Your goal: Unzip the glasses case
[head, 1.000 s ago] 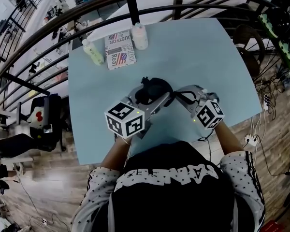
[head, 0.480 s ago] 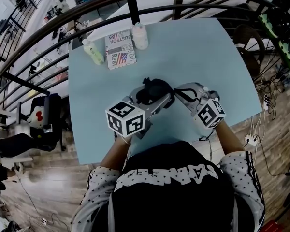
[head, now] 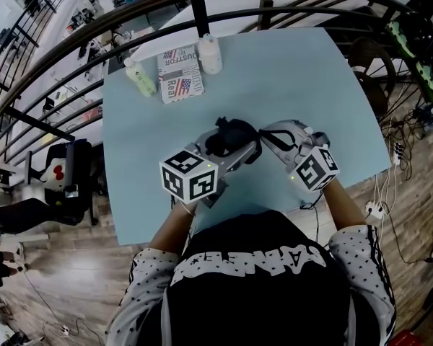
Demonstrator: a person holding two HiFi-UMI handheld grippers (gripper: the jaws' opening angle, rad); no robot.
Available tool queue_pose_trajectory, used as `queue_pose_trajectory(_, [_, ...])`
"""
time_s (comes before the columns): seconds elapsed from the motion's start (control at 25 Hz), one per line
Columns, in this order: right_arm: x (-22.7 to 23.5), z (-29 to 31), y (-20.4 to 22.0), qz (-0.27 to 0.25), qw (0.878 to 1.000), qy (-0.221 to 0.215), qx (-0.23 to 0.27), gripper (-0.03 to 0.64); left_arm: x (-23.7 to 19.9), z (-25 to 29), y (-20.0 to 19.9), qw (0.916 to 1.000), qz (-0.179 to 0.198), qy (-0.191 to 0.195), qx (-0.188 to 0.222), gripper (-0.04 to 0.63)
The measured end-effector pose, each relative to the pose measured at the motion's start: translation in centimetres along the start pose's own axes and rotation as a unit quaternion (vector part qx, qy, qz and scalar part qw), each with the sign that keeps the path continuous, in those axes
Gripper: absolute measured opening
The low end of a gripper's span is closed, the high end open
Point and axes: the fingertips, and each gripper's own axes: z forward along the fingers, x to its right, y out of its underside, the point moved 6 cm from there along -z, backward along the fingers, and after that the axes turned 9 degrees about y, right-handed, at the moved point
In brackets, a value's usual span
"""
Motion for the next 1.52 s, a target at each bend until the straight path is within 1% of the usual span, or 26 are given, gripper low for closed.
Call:
queue_pose_trajectory(0.36, [0.6,-0.4,-1.6,-0.011,1.0,0.006,0.016,0.011,0.5,-0.1,0.4,0.9999,-0.006,0.008,-0.012,0.0])
queue_pose_trajectory(0.76, [1.2,-1.1,-2.5,-0.015,0.999,0.013,0.031,0.011,1.2,0.6,0.9,0.9996,-0.007,0.012,-0.023,0.0])
queue_pose_trajectory(1.24, [1.7,-2.1,-3.2,-0.032,0.999,0.014,0.034,0.011,1.9,1.6,1.3,0.9983,0.0,0.027,-0.051,0.0])
queue_pose_trajectory(1.52, [1.7,-2.2,-3.6,-0.053,0.998,0.011,0.033,0.012,1.9,2.0,2.0,0.9969,0.002,0.038,-0.069,0.0])
